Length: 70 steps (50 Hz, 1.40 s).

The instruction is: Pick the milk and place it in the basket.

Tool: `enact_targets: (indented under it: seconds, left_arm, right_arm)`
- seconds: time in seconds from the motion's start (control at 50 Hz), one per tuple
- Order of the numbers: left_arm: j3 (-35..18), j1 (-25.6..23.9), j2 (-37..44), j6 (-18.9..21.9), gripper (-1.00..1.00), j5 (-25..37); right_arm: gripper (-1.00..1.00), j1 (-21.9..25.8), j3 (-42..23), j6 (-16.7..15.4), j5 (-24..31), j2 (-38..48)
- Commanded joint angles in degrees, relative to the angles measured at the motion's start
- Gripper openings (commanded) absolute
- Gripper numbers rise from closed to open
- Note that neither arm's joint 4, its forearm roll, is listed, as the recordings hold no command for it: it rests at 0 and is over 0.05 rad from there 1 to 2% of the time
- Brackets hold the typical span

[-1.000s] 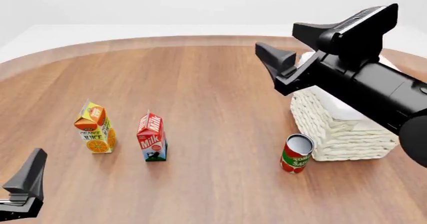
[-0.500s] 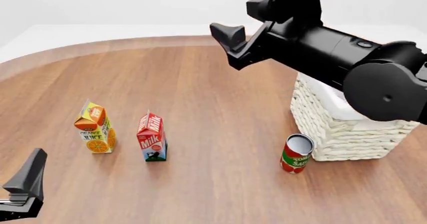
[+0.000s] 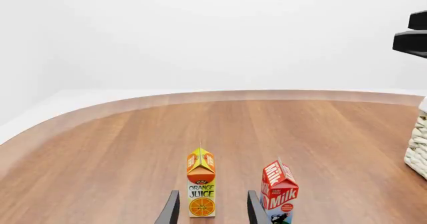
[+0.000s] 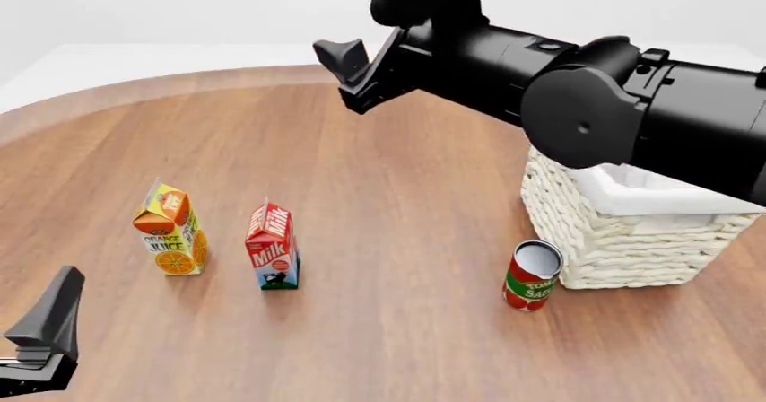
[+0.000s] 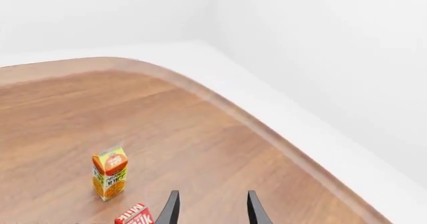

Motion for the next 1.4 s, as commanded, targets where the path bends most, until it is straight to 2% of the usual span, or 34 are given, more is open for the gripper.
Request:
enact_targets:
  seconds: [0.02, 0.28, 0.74, 1.4]
  left_arm:
    - [0.0, 0.0, 0.0, 0.0, 1.00, 0.0]
    - [0.0, 0.0, 0.0, 0.0, 1.00, 0.0]
    - [0.0, 0.0, 0.0, 0.0, 1.00, 0.0]
    - [0.0, 0.0, 0.0, 0.0, 1.00, 0.0]
  right_arm:
    - [1.00, 1.7, -4.7, -1.8, 2.2, 4.6]
    - [1.00, 4.4, -7.6, -4.7, 3.7, 9.0]
    - [1.00, 7.7, -12.0, -7.8, 6.2, 14.4]
    - [1.00, 12.4, -17.9, -9.3, 8.6, 22.2]
